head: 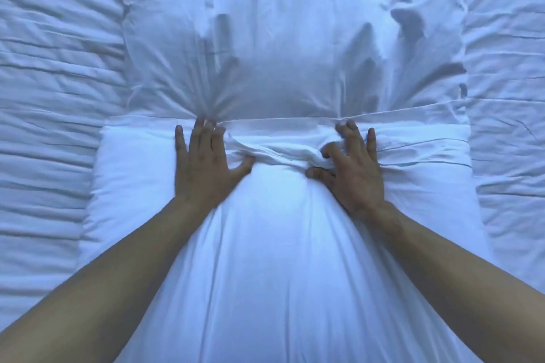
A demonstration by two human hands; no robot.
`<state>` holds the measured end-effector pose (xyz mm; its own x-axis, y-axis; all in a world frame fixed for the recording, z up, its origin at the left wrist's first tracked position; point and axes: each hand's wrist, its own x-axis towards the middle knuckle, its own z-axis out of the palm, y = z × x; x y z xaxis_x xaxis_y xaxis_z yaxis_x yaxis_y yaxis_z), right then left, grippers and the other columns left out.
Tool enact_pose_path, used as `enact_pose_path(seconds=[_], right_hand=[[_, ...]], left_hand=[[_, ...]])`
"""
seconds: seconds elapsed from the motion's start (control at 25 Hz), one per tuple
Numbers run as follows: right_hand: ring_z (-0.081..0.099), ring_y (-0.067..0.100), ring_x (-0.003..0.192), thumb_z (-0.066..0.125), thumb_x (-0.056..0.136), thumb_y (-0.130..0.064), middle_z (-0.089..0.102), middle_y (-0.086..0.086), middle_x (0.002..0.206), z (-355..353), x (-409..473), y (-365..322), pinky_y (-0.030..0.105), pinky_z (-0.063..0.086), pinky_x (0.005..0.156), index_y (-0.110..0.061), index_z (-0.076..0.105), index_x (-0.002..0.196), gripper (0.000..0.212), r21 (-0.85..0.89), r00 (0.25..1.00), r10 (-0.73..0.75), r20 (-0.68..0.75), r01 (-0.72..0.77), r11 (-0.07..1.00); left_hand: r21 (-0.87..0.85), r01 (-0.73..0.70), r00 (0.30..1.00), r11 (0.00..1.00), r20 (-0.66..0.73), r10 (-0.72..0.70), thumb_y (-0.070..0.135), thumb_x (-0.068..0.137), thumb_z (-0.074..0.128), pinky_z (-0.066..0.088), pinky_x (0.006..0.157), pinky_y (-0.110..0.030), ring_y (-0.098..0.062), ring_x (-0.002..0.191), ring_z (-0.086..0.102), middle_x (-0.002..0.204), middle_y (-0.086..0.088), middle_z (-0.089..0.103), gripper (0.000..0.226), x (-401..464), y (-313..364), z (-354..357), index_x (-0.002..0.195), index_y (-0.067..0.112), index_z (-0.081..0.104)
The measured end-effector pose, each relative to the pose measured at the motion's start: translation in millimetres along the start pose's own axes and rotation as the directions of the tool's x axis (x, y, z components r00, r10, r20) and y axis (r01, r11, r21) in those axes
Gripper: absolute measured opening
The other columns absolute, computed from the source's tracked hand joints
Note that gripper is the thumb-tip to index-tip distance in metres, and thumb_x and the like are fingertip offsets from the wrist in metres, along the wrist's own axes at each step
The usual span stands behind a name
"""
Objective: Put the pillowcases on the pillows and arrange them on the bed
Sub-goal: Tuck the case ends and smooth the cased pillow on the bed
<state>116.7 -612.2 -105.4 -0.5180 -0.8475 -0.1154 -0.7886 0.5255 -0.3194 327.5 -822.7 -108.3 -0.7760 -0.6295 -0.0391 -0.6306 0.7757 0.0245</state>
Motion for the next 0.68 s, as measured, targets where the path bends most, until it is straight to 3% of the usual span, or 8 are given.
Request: enact_pose_path(seconds=[0.08,0.16,0.24,0.36,0.48,0.52,0.6,0.68], right_hand=[[0.056,0.032,0.119,0.064,0.087,-0.061,0.061,0.012,0.113,2,-9,-1,0.053,0.023,0.12,-0.016,0.061,0.094,0.046,-0.02,0.998,-0.052,-0.043,0.051,0.998],[0.058,0.034,0.088,0.053,0.093,-0.064,0.056,0.008,0.087,-7,-18,-5,0.048,0.041,0.101,-0.013,0.058,0.089,0.051,-0.017,0.995,-0.088,-0.054,0.087,0.996],[0.055,0.033,0.076,0.045,0.096,-0.065,0.052,0.007,0.078,-21,-20,-10,0.044,0.042,0.084,-0.013,0.056,0.084,0.055,0.016,0.994,-0.08,-0.075,0.081,0.997],[0.054,0.031,0.07,0.056,0.096,-0.057,0.051,0.006,0.073,-64,-19,-12,0.044,0.039,0.077,-0.012,0.055,0.078,0.048,0.078,0.963,-0.094,-0.254,0.117,0.99],[0.052,0.029,0.078,0.067,0.092,-0.053,0.055,0.008,0.077,-114,23,1,0.043,0.037,0.08,-0.012,0.057,0.079,0.044,0.047,0.903,-0.097,-0.419,0.128,0.991],[0.053,0.029,0.082,0.068,0.09,-0.055,0.056,0.009,0.081,-116,46,9,0.042,0.036,0.084,-0.013,0.058,0.082,0.044,0.037,0.911,-0.065,-0.408,0.088,0.995],[0.058,0.031,0.095,0.06,0.085,-0.064,0.061,0.011,0.095,-96,80,19,0.043,0.034,0.096,-0.014,0.062,0.095,0.051,0.038,0.97,0.017,-0.242,-0.008,0.999],[0.054,0.031,0.12,0.05,0.085,-0.068,0.059,0.01,0.114,-52,84,27,0.049,0.027,0.115,-0.016,0.06,0.113,0.06,0.015,0.995,0.085,-0.049,-0.084,0.996]], left_hand=[[-0.013,-0.116,0.99,0.993,-0.081,0.115,0.058,0.092,0.055,0.036,0.111,-0.057,-0.035,0.097,0.064,0.086,-0.015,0.066,0.054,-5,1,-2,0.085,0.006,0.065],[-0.06,-0.147,0.983,0.987,-0.116,0.139,0.056,0.096,0.05,0.05,0.079,-0.049,-0.035,0.062,0.057,0.059,-0.013,0.052,0.056,-12,1,-14,0.062,0.01,0.054],[-0.083,-0.119,0.985,0.989,-0.135,0.107,0.058,0.099,0.044,0.043,0.06,-0.044,-0.034,0.049,0.05,0.05,-0.013,0.048,0.064,-14,7,-31,0.053,0.013,0.047],[-0.089,-0.178,0.952,0.98,-0.27,0.148,0.058,0.101,0.047,0.035,0.058,-0.041,-0.033,0.045,0.048,0.046,-0.013,0.046,0.067,2,9,-75,0.05,0.014,0.044],[-0.022,-0.205,0.902,0.978,-0.392,0.181,0.059,0.099,0.053,0.032,0.063,-0.04,-0.034,0.054,0.052,0.053,-0.014,0.05,0.063,64,11,-113,0.056,0.014,0.047],[-0.028,-0.151,0.939,0.988,-0.317,0.135,0.063,0.099,0.046,0.036,0.068,-0.042,-0.034,0.062,0.056,0.061,-0.015,0.056,0.064,86,14,-111,0.062,0.011,0.053],[0.012,0.014,0.999,1.0,0.04,-0.015,0.071,0.097,0.027,0.04,0.097,-0.053,-0.036,0.103,0.06,0.102,-0.02,0.065,0.076,111,23,-88,0.1,0.005,0.065],[0.127,0.098,0.956,0.987,0.264,-0.129,0.073,0.094,0.013,0.007,0.121,-0.062,-0.034,0.148,0.027,0.155,-0.019,0.037,0.088,109,31,-47,0.15,0.01,0.039]])
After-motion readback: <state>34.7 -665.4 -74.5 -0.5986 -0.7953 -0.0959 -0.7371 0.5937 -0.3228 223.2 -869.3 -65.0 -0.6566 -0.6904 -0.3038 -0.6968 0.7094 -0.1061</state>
